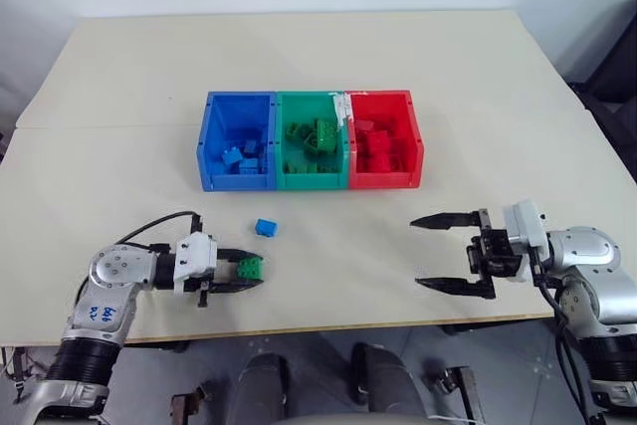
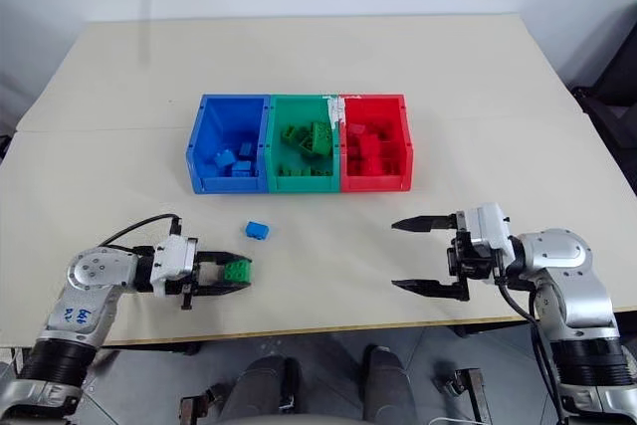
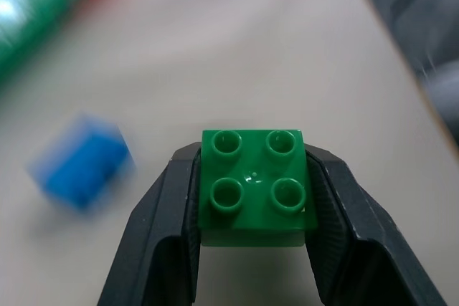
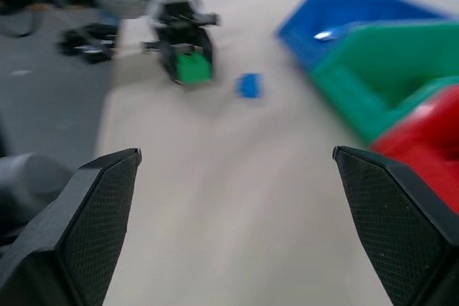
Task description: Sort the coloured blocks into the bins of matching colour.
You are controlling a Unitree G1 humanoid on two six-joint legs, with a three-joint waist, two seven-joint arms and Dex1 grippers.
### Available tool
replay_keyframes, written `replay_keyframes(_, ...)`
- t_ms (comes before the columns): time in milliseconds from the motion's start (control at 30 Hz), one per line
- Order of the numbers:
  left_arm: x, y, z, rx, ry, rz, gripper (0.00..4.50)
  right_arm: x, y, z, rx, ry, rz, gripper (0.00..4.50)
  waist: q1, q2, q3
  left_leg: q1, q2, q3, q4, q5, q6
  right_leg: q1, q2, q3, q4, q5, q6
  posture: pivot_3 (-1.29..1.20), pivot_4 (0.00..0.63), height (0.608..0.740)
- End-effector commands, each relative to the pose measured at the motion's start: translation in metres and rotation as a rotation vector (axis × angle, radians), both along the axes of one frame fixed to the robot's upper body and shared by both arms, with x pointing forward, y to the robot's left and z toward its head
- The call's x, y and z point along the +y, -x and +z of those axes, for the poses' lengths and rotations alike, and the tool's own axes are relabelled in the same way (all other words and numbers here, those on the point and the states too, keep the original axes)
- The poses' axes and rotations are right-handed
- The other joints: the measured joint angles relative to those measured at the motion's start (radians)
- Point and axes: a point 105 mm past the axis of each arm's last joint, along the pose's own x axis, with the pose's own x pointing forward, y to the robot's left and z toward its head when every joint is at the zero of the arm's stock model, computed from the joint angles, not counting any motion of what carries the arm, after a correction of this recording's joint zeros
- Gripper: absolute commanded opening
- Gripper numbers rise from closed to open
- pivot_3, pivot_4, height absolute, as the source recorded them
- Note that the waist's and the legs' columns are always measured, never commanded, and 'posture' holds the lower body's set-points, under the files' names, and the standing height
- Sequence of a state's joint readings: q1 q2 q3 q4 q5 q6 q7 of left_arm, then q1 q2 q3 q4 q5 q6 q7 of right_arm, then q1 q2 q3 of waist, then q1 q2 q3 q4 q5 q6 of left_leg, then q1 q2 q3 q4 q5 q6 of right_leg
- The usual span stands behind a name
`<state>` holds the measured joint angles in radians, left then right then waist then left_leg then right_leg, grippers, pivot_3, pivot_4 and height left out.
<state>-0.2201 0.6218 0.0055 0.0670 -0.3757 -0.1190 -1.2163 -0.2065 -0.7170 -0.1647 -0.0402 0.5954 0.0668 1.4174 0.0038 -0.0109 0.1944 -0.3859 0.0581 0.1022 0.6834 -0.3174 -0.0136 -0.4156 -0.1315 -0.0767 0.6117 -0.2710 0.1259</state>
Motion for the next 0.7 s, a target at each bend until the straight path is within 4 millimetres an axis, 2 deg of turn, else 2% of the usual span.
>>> replay_keyframes(33,-0.018,-0.019,0.051,-0.080,0.160,0.038,1.51,-0.007,0.001,0.019,-0.064,-0.084,-0.087,4.50,0.008,0.000,0.000,0.000,0.000,0.000,0.000,0.000,-0.001,0.000,0.000,0.000,0.000,0.000,0.000,0.00,0.150,0.740)
replay_keyframes(133,-0.042,-0.050,0.072,-0.057,0.200,0.083,1.51,-0.013,-0.002,0.027,-0.096,-0.166,-0.208,4.50,0.019,0.000,0.000,0.000,0.000,0.000,0.000,0.001,-0.001,0.001,0.001,0.000,0.000,0.000,0.001,0.00,0.150,0.740)
replay_keyframes(300,-0.073,-0.100,0.091,-0.081,0.175,0.201,1.51,-0.027,-0.005,0.034,-0.163,-0.242,-0.395,4.50,0.023,0.000,0.000,0.000,-0.002,0.000,0.000,0.002,0.000,0.002,0.001,0.000,-0.001,0.002,0.003,0.00,0.150,0.740)
replay_keyframes(433,-0.087,-0.134,0.097,-0.078,0.145,0.299,1.51,-0.033,0.004,0.029,-0.174,-0.245,-0.465,4.50,0.024,0.000,0.000,-0.002,-0.002,0.000,0.000,0.002,0.000,0.002,0.002,0.000,-0.003,0.002,0.004,0.00,0.150,0.740)
replay_keyframes(500,-0.089,-0.141,0.098,-0.082,0.137,0.314,1.51,-0.032,0.008,0.027,-0.174,-0.248,-0.480,4.50,0.020,0.000,0.000,-0.002,-0.003,0.000,-0.001,0.002,0.001,0.002,0.002,0.000,-0.005,0.002,0.004,0.00,0.150,0.740)
replay_keyframes(533,-0.090,-0.142,0.098,-0.085,0.130,0.309,2.25,-0.032,0.010,0.027,-0.174,-0.250,-0.483,4.50,0.017,0.000,0.000,-0.002,-0.003,0.001,-0.001,0.001,0.001,0.002,0.002,0.000,-0.006,0.002,0.004,0.00,0.150,0.740)
replay_keyframes(700,-0.090,-0.137,0.100,-0.099,0.143,0.254,3.77,-0.028,0.015,0.024,-0.170,-0.257,-0.483,4.50,0.019,0.000,0.000,-0.003,-0.002,0.001,-0.002,0.001,0.001,0.002,0.002,0.000,-0.008,0.002,0.004,0.00,0.150,0.740)
